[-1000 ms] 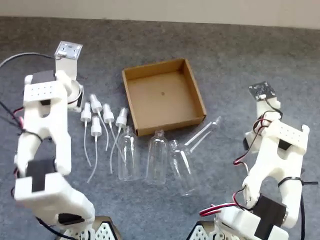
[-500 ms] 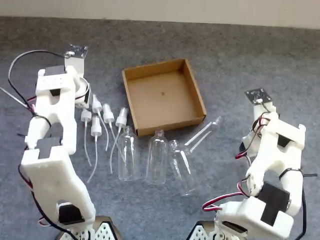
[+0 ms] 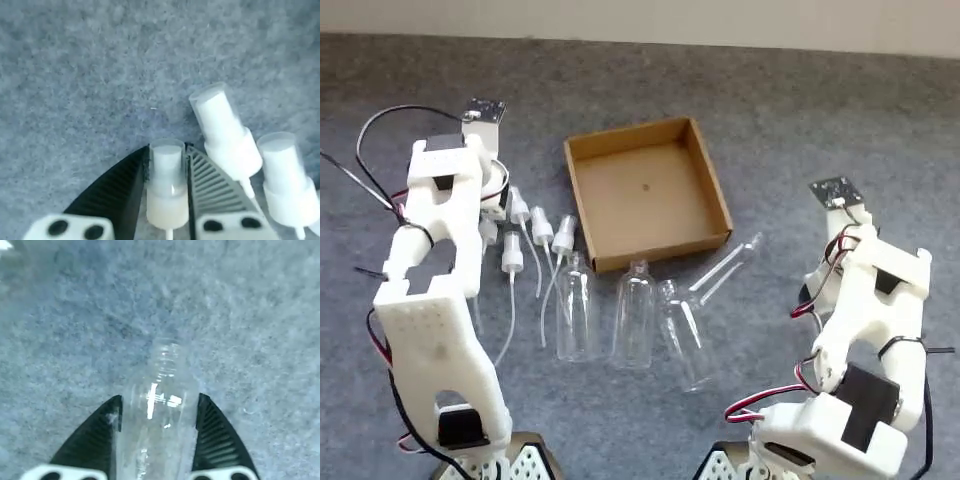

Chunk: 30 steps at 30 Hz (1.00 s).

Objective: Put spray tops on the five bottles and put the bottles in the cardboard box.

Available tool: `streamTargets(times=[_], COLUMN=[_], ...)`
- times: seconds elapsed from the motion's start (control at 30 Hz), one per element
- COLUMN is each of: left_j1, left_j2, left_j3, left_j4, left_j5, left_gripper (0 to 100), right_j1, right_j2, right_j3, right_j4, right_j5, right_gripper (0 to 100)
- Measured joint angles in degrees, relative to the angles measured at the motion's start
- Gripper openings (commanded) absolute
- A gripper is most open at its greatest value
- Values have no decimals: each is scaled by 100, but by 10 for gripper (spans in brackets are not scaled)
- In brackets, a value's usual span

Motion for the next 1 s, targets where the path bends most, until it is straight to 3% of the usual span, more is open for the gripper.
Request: streamTargets(times=[0.2,0.43,0.53,0.8,1.0], left_j1=[-97,-79,35,1081,2215], left_j2=[-624,-2620,-3569,-5776,-6620], left_j3=[9,9,9,9,9], left_j4=[44,501,536,545,70], left_j5=[264,264,264,264,290], left_gripper=[24,24,24,24,24], right_j1=[-18,-290,-862,-3147,-4290], right_j2=[-9,-897,-1565,-3446,-4703], right_j3=[-273,-695,-756,-686,862], right_j4=[0,0,0,-932,-2207], right_j5=[9,0,-176,-2031,-2866], right_gripper=[5,4,4,4,4])
